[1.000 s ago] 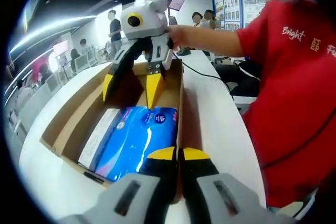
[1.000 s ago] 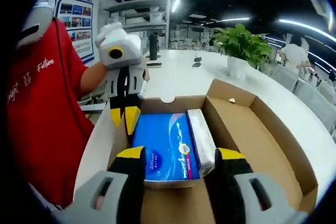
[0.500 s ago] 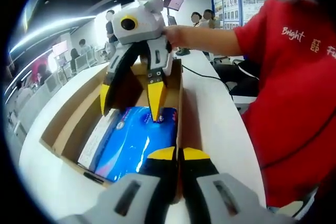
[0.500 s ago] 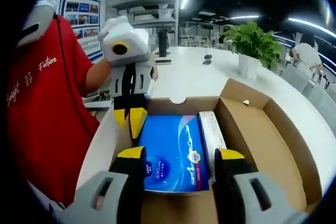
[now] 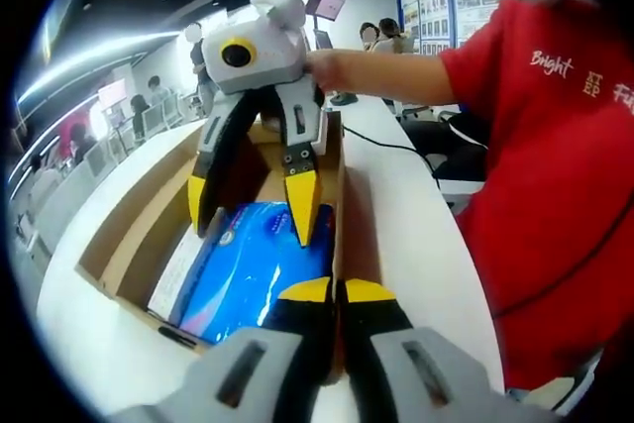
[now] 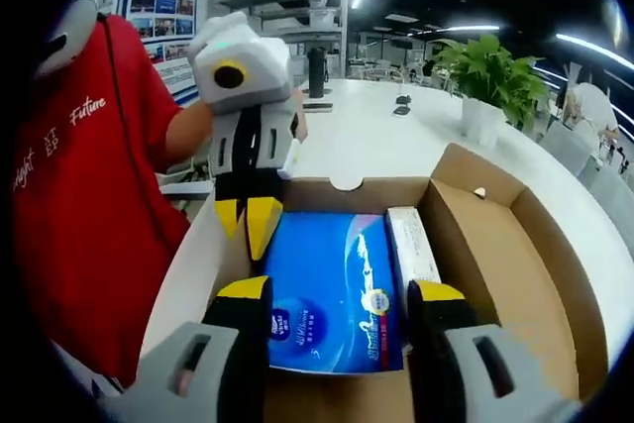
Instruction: Operate the shoe box by opening the lid, removing the specified soft item, and placing it in the target area until the item is outside and the box remains undamaged.
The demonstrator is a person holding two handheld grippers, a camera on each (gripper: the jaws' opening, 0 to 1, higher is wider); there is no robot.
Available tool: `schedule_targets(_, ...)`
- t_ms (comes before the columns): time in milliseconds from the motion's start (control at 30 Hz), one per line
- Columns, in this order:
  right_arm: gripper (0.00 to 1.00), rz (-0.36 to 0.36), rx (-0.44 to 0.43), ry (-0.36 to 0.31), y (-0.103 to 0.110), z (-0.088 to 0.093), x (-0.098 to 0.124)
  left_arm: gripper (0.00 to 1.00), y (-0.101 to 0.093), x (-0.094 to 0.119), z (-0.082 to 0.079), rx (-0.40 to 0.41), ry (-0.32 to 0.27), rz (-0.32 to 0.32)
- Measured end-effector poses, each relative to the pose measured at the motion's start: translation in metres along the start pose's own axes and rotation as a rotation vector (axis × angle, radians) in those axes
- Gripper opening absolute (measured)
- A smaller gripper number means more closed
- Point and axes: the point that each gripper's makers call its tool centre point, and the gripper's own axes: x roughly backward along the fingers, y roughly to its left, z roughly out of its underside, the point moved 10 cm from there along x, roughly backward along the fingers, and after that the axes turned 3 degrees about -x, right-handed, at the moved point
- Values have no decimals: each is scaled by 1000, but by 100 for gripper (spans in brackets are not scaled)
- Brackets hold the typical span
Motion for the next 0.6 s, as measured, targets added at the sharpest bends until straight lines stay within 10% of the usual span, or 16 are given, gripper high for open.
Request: schedule_targets(600,58,-24,84,101,11,0,-8,2,1,0,1,-2,0,12)
